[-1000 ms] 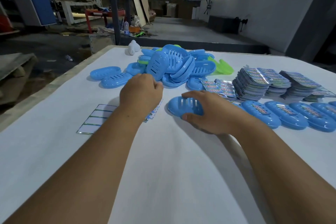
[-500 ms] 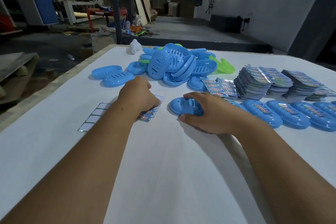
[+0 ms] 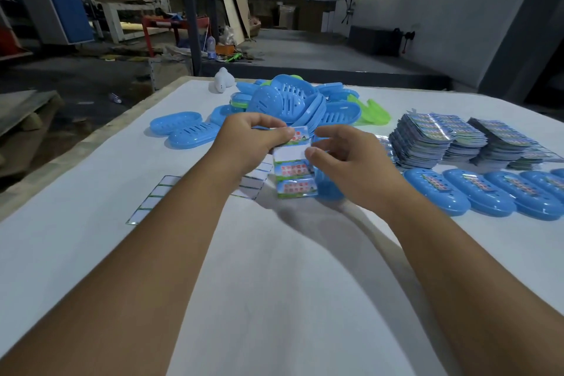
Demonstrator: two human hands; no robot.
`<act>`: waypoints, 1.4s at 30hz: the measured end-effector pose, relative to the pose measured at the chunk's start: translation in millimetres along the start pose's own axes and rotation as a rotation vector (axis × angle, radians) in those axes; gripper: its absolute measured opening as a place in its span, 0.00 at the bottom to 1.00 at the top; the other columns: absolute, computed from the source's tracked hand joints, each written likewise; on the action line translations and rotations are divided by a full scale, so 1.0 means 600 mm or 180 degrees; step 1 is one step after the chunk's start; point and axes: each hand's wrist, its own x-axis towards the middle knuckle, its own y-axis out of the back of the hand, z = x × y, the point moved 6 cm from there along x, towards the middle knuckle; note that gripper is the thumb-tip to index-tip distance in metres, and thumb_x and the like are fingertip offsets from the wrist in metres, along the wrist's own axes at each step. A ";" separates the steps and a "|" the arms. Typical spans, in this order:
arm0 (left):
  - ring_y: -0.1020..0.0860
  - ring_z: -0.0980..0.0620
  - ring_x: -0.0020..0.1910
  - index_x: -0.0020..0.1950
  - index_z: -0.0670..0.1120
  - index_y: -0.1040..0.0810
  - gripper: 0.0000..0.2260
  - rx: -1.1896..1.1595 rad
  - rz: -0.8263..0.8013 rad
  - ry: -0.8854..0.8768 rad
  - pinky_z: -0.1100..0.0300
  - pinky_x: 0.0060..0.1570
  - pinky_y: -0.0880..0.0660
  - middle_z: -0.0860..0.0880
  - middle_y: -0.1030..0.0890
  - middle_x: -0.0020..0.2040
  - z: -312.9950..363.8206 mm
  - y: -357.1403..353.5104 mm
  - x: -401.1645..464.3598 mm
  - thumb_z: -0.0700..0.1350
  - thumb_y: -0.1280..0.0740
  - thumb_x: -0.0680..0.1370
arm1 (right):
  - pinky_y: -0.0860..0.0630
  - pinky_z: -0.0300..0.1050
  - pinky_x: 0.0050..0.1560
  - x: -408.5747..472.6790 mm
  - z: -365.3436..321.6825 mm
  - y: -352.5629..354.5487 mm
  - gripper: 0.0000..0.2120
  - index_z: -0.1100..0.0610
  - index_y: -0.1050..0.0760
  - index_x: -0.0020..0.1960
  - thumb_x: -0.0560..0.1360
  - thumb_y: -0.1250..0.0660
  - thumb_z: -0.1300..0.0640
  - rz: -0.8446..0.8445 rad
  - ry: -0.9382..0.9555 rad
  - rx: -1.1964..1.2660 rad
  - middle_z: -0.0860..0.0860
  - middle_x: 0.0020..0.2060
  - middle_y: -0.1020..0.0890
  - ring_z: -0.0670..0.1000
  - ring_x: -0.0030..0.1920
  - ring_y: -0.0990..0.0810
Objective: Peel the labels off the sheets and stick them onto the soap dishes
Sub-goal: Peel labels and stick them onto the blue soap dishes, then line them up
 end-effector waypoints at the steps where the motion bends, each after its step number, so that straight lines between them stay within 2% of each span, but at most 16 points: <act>1: 0.20 0.63 0.29 0.46 0.48 0.16 0.07 -0.0069 -0.0116 -0.0008 0.71 0.25 0.28 0.55 0.16 0.34 0.003 -0.008 -0.004 0.48 0.22 0.71 | 0.20 0.39 0.45 0.002 0.001 0.000 0.16 0.50 0.22 0.63 0.76 0.26 0.52 0.0014 -0.0052 0.0272 0.43 0.44 0.13 0.41 0.45 0.15; 3: 0.20 0.63 0.30 0.48 0.46 0.16 0.08 -0.0130 -0.0273 -0.0020 0.72 0.25 0.29 0.56 0.16 0.33 0.006 -0.021 -0.010 0.47 0.22 0.72 | 0.22 0.33 0.37 0.004 0.000 0.002 0.13 0.49 0.22 0.59 0.77 0.26 0.56 0.0061 -0.0069 0.0543 0.42 0.39 0.13 0.40 0.40 0.15; 6: 0.20 0.63 0.30 0.50 0.48 0.16 0.06 -0.0201 -0.0308 -0.0074 0.72 0.26 0.29 0.57 0.16 0.33 0.011 -0.026 -0.012 0.46 0.25 0.75 | 0.23 0.32 0.35 0.002 -0.003 0.007 0.11 0.50 0.22 0.58 0.77 0.27 0.59 0.0155 -0.0097 0.0688 0.44 0.37 0.13 0.40 0.38 0.15; 8: 0.19 0.63 0.32 0.52 0.50 0.18 0.06 -0.0229 -0.0293 -0.0050 0.71 0.27 0.28 0.57 0.15 0.35 0.012 -0.025 -0.011 0.45 0.27 0.76 | 0.20 0.37 0.36 0.001 -0.004 0.010 0.12 0.52 0.21 0.60 0.77 0.27 0.59 0.0224 -0.0192 0.0765 0.45 0.38 0.12 0.42 0.39 0.14; 10: 0.17 0.62 0.34 0.53 0.52 0.19 0.07 -0.0204 -0.0297 -0.0022 0.71 0.27 0.28 0.56 0.15 0.39 0.013 -0.026 -0.011 0.43 0.29 0.76 | 0.16 0.45 0.42 0.002 -0.002 0.014 0.14 0.52 0.22 0.61 0.77 0.27 0.59 0.0313 -0.0311 0.0841 0.47 0.39 0.12 0.45 0.41 0.13; 12: 0.16 0.61 0.36 0.53 0.52 0.19 0.08 -0.0178 -0.0288 -0.0017 0.70 0.28 0.27 0.55 0.15 0.43 0.012 -0.027 -0.011 0.42 0.30 0.76 | 0.16 0.48 0.44 0.003 0.002 0.017 0.13 0.50 0.23 0.59 0.77 0.26 0.58 0.0393 -0.0435 0.0947 0.48 0.39 0.12 0.46 0.42 0.13; 16: 0.16 0.59 0.39 0.52 0.53 0.19 0.09 -0.0246 -0.0199 -0.0025 0.65 0.34 0.25 0.52 0.15 0.46 0.012 -0.026 -0.010 0.41 0.30 0.75 | 0.16 0.50 0.43 0.005 0.008 0.021 0.11 0.51 0.27 0.51 0.76 0.26 0.59 0.0511 -0.0583 0.1122 0.46 0.38 0.13 0.46 0.41 0.13; 22: 0.16 0.60 0.37 0.51 0.53 0.19 0.09 -0.0218 -0.0169 -0.0084 0.66 0.32 0.25 0.52 0.15 0.45 0.013 -0.025 -0.008 0.41 0.29 0.75 | 0.16 0.52 0.44 0.005 0.008 0.023 0.11 0.52 0.28 0.48 0.76 0.26 0.61 0.0530 -0.0552 0.1195 0.45 0.35 0.14 0.47 0.40 0.13; 28: 0.17 0.61 0.35 0.50 0.53 0.20 0.09 -0.0155 -0.0135 -0.0142 0.70 0.29 0.26 0.50 0.16 0.45 0.016 -0.024 -0.010 0.40 0.28 0.74 | 0.18 0.45 0.38 0.007 0.011 0.023 0.10 0.52 0.26 0.47 0.76 0.26 0.61 0.0503 -0.0555 0.1206 0.44 0.34 0.14 0.45 0.36 0.14; 31: 0.17 0.61 0.35 0.51 0.53 0.20 0.10 -0.0137 -0.0202 -0.0214 0.72 0.29 0.27 0.50 0.15 0.43 0.020 -0.025 -0.013 0.40 0.27 0.73 | 0.21 0.46 0.39 0.007 0.009 0.029 0.06 0.52 0.22 0.43 0.75 0.26 0.60 0.0711 -0.0366 0.0727 0.48 0.37 0.14 0.44 0.35 0.18; 34: 0.17 0.61 0.36 0.53 0.52 0.21 0.11 -0.0102 -0.0382 -0.0321 0.74 0.29 0.28 0.52 0.14 0.38 0.022 -0.030 -0.020 0.41 0.26 0.74 | 0.28 0.41 0.38 0.005 0.002 0.032 0.02 0.48 0.18 0.43 0.74 0.26 0.53 0.0801 0.0055 -0.0290 0.44 0.41 0.18 0.43 0.34 0.25; 38: 0.18 0.61 0.36 0.55 0.50 0.22 0.13 -0.0088 -0.0505 -0.0395 0.74 0.31 0.28 0.53 0.14 0.39 0.023 -0.034 -0.024 0.41 0.25 0.74 | 0.33 0.30 0.33 -0.003 -0.015 0.027 0.05 0.47 0.16 0.40 0.74 0.27 0.51 0.0742 0.0400 -0.0470 0.36 0.32 0.19 0.38 0.31 0.24; 39: 0.17 0.61 0.36 0.55 0.50 0.22 0.12 -0.0090 -0.0532 -0.0408 0.74 0.32 0.28 0.53 0.14 0.39 0.023 -0.035 -0.025 0.41 0.25 0.74 | 0.32 0.30 0.32 -0.005 -0.019 0.025 0.05 0.47 0.16 0.39 0.74 0.27 0.50 0.0742 0.0446 -0.0490 0.34 0.31 0.19 0.38 0.31 0.23; 42: 0.16 0.59 0.39 0.54 0.50 0.22 0.11 -0.0037 -0.0592 -0.0445 0.71 0.37 0.25 0.53 0.14 0.40 0.023 -0.039 -0.026 0.41 0.25 0.74 | 0.24 0.42 0.36 -0.008 -0.026 0.025 0.07 0.45 0.15 0.37 0.73 0.27 0.48 0.0768 0.0454 -0.0513 0.35 0.33 0.17 0.40 0.33 0.21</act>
